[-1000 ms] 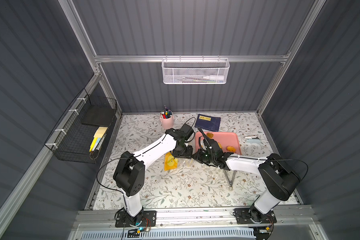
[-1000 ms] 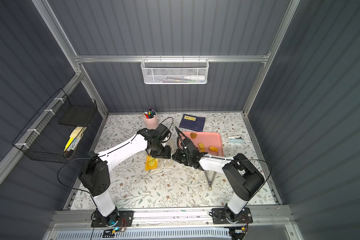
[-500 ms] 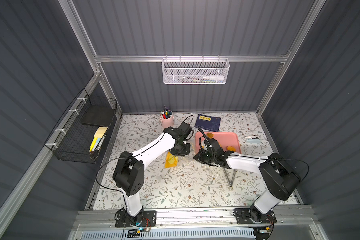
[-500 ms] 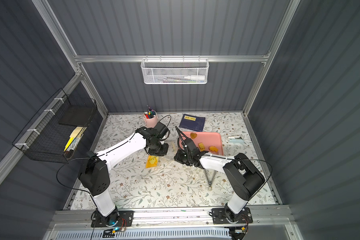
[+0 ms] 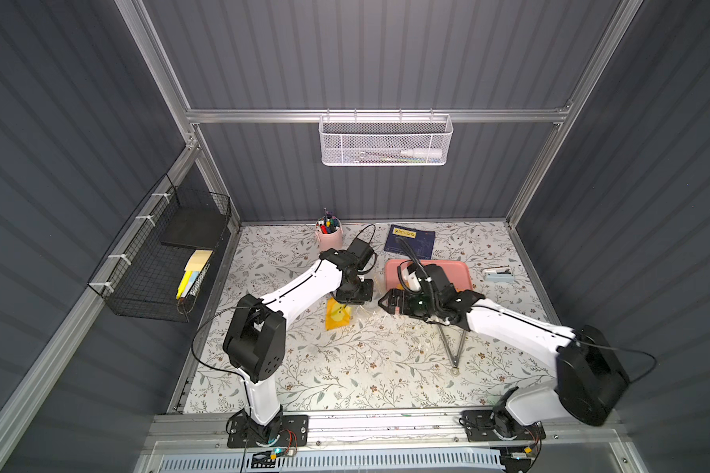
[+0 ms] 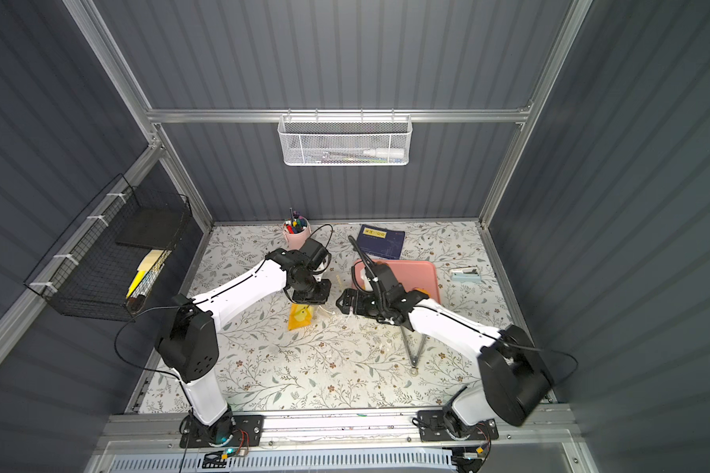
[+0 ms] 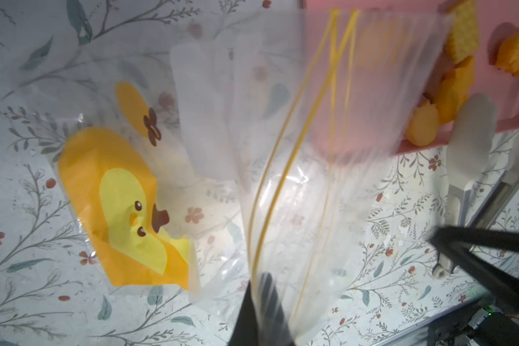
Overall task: Put the cookies into a resealable bag to prevent moisture
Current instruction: Open the ziploc bag at the center of the board, then pick up the clamp from the center of the board.
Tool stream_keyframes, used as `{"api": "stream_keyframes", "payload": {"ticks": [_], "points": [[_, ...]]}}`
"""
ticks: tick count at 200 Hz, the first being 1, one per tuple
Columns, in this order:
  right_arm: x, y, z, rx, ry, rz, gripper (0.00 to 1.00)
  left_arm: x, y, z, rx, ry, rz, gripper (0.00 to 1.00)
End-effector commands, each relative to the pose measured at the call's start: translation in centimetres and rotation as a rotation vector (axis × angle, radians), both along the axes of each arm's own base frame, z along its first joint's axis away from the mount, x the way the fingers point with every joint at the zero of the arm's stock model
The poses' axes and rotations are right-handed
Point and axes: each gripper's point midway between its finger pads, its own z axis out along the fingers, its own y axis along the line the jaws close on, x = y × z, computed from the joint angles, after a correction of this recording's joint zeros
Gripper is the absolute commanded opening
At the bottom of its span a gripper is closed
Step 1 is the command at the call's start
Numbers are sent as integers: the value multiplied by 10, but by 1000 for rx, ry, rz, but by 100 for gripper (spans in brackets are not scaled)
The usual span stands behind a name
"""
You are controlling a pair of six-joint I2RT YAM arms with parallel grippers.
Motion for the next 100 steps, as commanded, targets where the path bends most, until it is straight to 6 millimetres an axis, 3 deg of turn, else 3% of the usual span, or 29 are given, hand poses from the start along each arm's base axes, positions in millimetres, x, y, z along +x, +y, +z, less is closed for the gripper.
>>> {"api": "stream_keyframes", "payload": {"ticks": [1,18,36,74,100], "points": [[-33,-99,-12,-403,79,-144,99,9,-1,-14,-17,16,15,0],[-59,-151,-12,-570,160,-245,99,12,-4,-19,-19,19,5,0],[-80,-175,-26,-670,232,-270,99,14,-5,-23,-21,21,0,0],[-85,-173,-57,-670,306,-283,99,14,-5,-30,-21,30,-13,0],[-86,-168,-92,-682,367,-277,99,14,-7,-30,-31,33,-23,0]]}}
